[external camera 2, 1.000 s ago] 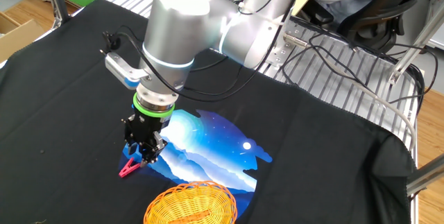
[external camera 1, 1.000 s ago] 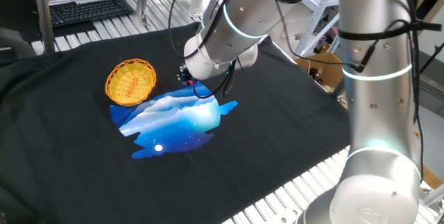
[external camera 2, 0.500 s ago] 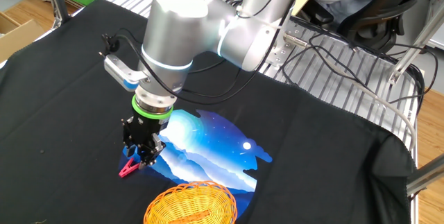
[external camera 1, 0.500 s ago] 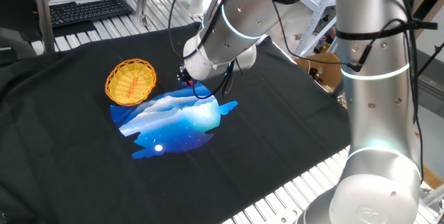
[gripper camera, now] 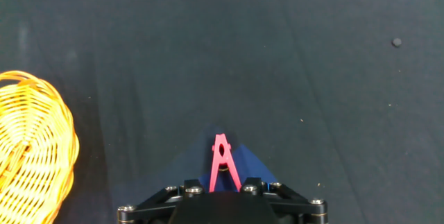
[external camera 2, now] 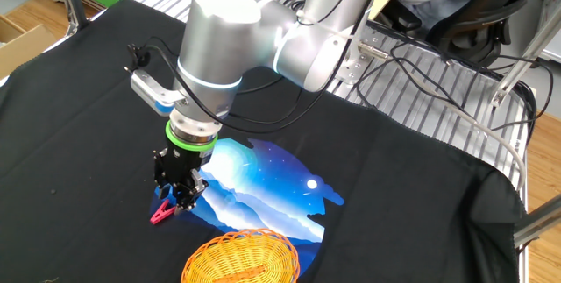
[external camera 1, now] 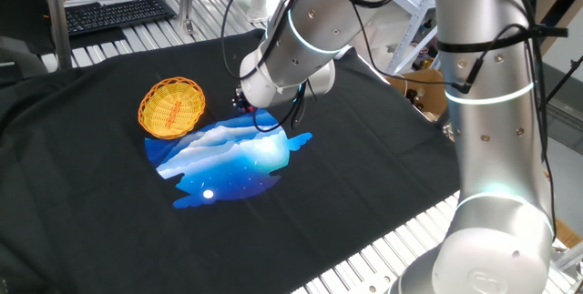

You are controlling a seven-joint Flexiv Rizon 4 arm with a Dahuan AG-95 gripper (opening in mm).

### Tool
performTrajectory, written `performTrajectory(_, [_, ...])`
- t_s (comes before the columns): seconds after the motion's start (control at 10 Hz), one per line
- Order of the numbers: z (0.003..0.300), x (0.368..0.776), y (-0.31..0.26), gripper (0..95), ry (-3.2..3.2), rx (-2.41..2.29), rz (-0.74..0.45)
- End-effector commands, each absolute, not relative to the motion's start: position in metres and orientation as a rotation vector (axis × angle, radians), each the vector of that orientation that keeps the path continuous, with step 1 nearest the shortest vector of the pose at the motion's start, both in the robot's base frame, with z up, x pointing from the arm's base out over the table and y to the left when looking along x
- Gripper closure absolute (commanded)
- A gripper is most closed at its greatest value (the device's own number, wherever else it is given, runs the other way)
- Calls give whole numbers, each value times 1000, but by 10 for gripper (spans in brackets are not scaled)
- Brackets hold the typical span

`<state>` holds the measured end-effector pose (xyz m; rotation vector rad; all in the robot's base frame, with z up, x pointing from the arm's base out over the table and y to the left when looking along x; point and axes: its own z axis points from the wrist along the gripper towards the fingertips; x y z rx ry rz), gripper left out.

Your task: Use a clamp

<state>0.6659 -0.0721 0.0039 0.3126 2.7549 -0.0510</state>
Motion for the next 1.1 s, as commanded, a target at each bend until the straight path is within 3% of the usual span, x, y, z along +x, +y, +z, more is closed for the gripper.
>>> performTrajectory(0.1, [4, 665, -72, 570, 2754, 311, -47])
performTrajectory(0.4, [2, 665, -73, 570, 2750, 304, -44])
performTrajectory(0.5, [1, 665, -73, 760, 2748, 303, -42])
performTrajectory(1.0, [3, 665, -74, 760, 2743, 285, -44])
performTrajectory(1.1, [2, 665, -74, 950, 2744, 279, -43])
